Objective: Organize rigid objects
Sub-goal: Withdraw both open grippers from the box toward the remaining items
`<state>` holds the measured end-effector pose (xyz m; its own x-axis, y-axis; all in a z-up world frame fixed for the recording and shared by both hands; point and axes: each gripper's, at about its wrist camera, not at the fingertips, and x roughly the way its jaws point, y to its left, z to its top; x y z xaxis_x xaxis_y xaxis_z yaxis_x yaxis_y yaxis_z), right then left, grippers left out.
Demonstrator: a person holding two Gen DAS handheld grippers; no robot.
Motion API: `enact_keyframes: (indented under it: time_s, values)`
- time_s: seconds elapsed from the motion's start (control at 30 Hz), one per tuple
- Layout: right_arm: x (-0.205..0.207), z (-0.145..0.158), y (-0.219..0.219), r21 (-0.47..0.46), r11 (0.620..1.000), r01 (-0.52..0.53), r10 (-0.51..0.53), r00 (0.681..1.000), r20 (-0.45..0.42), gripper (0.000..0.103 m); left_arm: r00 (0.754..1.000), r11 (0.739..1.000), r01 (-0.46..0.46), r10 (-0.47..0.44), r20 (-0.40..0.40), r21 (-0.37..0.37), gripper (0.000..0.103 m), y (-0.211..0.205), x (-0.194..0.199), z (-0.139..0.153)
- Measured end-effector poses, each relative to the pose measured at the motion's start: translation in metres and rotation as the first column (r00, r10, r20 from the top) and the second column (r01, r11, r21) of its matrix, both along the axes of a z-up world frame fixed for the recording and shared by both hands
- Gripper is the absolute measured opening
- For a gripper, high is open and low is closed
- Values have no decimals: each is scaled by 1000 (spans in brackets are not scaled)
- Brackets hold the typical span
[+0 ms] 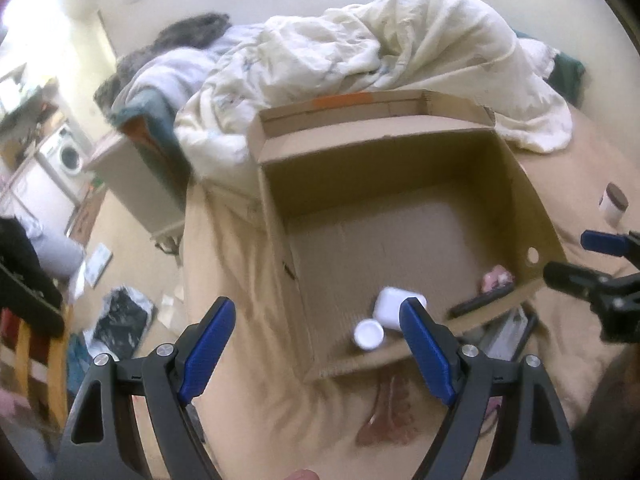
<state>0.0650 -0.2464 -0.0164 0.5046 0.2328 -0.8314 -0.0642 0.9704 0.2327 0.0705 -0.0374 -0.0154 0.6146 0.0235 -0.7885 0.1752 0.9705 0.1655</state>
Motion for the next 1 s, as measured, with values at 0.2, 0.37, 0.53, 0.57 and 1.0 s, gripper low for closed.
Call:
enact_keyframes:
  time_s: [0.2,0.37,0.53,0.57,1.0]
  values:
    - [-21,-4,2,54,998,21,-19,999,-31,103,993,993,-99,95,-67,-60,82,23,-14,-8]
    - [-32,-4,16,50,999,-9,10,999,-31,103,979,981,-161,146,-142,-105,82,33,-19,-23]
    - [-38,-11,16,77,997,12,-7,998,-65,103,966,987,-123,95,-242,-105,82,24,-20,-46]
    - [-38,-14,15,67,998,22,-17,997,-79,103,959,990,-104,76,-273,-91,82,18,-19,-53]
    - [-31,-43,-9,56,992,115,-101,972,-211,103,861,1000,9,-5,-509,6,81,-29,-10,-134]
